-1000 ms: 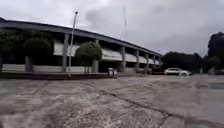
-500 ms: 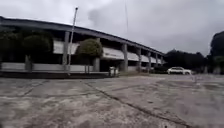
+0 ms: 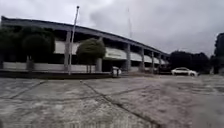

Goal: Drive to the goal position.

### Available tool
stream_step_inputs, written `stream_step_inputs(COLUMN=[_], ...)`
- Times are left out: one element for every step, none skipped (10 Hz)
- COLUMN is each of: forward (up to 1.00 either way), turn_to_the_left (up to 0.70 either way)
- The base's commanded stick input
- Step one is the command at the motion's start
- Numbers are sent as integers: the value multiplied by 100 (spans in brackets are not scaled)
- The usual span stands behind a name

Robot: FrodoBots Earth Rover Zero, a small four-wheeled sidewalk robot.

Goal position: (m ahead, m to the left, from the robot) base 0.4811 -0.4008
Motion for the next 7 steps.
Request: stream_step_inputs(forward=[70, 70, 70, 70, 70, 70, 70], turn_to_the_left=[0, 0, 0, 0, 0, 0, 0])
